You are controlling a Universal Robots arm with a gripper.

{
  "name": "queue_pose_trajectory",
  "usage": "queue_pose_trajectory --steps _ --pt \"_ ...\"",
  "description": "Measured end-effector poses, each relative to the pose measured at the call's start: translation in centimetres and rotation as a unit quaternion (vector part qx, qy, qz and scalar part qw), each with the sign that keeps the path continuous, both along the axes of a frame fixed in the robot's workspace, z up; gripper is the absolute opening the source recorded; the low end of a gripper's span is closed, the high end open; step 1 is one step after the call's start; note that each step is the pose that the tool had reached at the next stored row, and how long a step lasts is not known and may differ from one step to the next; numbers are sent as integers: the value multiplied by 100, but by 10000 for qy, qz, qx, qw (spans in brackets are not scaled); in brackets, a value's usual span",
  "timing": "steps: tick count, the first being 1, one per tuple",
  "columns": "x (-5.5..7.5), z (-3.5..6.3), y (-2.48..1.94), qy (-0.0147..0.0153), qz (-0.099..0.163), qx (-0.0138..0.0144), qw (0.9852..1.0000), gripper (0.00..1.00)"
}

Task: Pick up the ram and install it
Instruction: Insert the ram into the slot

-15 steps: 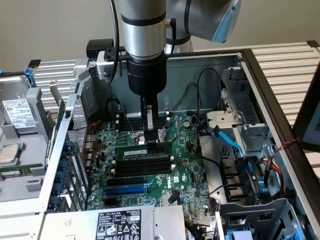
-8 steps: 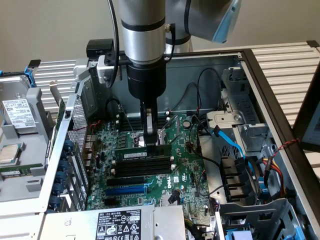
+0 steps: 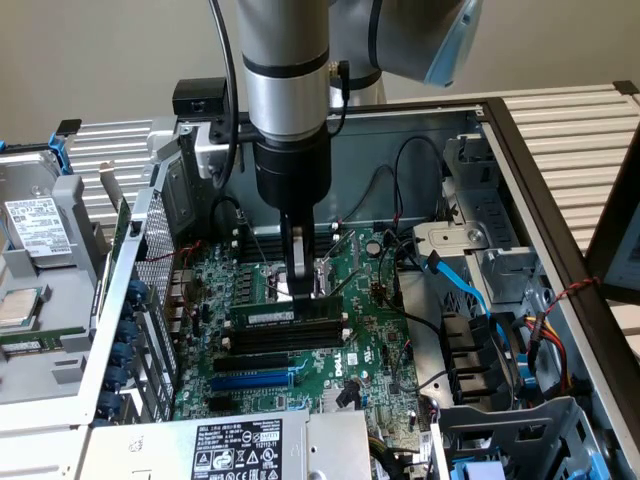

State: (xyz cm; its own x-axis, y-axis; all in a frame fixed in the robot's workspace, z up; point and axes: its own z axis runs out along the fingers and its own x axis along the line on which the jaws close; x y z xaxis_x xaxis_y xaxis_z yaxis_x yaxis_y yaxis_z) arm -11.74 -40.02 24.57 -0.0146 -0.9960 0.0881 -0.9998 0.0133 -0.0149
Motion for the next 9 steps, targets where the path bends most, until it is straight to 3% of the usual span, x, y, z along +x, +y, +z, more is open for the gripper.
queue_pose_trajectory --steps 5,9 --pt "-13 -32 16 -17 1 -1 10000 13" --pt "-34 -51 17 -58 -1 0 10000 13"
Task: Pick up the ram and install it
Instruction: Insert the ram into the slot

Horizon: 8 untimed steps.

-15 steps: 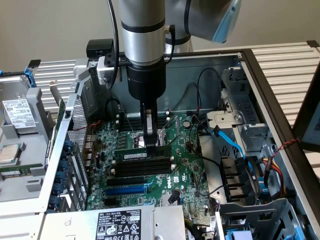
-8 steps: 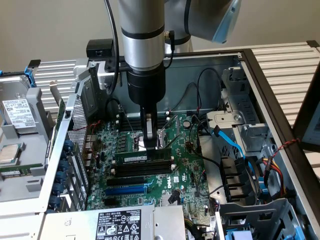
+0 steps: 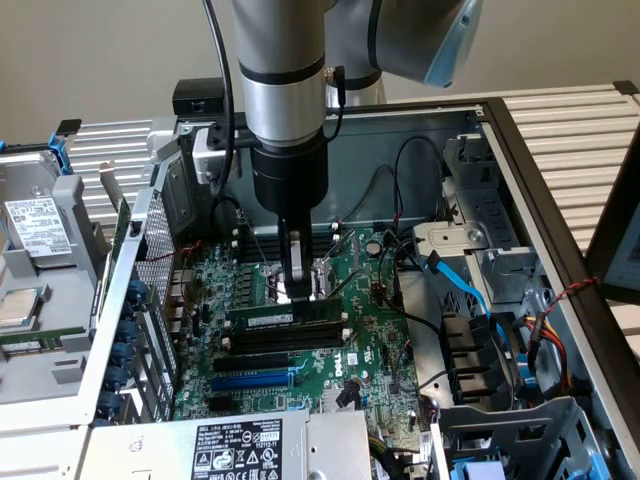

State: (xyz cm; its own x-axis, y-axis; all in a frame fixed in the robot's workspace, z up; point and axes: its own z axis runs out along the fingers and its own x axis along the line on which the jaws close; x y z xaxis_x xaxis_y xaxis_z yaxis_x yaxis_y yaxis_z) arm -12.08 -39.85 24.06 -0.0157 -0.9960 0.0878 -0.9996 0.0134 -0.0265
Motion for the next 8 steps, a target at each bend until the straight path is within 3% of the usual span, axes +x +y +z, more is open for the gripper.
queue_pose_trajectory --steps 4,8 --pt "-9 -12 -2 -31 -5 -1 10000 13" --pt "-13 -17 -7 -38 -48 -1 10000 13"
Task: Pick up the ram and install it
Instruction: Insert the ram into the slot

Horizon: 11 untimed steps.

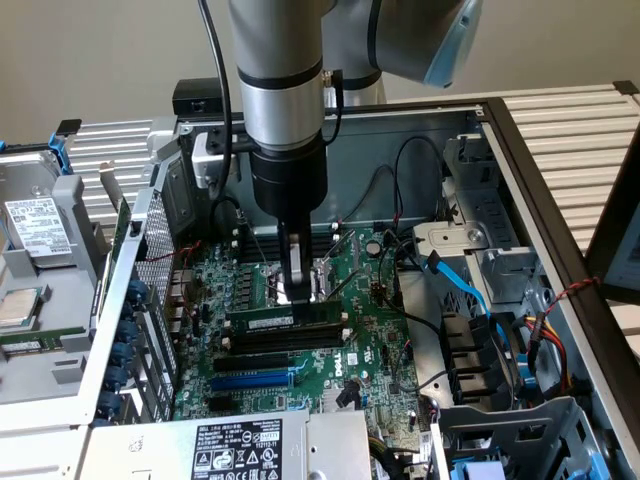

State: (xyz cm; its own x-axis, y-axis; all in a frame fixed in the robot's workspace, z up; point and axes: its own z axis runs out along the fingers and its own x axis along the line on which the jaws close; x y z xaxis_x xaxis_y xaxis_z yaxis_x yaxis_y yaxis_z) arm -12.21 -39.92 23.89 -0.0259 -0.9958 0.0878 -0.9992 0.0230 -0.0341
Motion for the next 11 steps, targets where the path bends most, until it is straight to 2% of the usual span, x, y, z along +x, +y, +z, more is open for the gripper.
queue_pose_trajectory --steps 11 --pt "-12 -18 -16 -7 -69 0 10000 13"
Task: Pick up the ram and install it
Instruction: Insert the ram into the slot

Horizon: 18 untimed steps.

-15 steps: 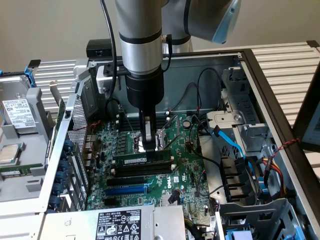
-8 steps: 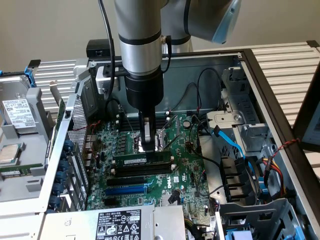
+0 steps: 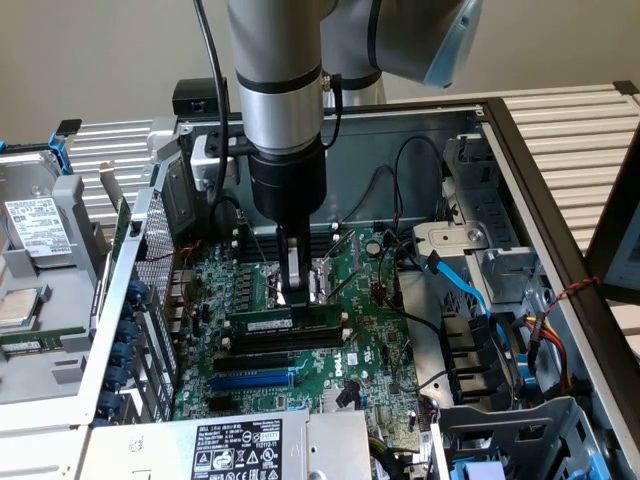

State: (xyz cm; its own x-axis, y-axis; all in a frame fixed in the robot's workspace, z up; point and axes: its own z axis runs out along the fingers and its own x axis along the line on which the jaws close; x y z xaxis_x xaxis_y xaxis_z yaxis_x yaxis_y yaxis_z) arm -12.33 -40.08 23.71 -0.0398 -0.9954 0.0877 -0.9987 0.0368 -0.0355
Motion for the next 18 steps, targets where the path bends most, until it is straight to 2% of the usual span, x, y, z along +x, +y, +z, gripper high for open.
queue_pose_trajectory --steps 8,18 --pt "-16 -25 -2 -47 0 0 10000 13" --pt "-39 -52 -2 -79 -9 0 10000 13"
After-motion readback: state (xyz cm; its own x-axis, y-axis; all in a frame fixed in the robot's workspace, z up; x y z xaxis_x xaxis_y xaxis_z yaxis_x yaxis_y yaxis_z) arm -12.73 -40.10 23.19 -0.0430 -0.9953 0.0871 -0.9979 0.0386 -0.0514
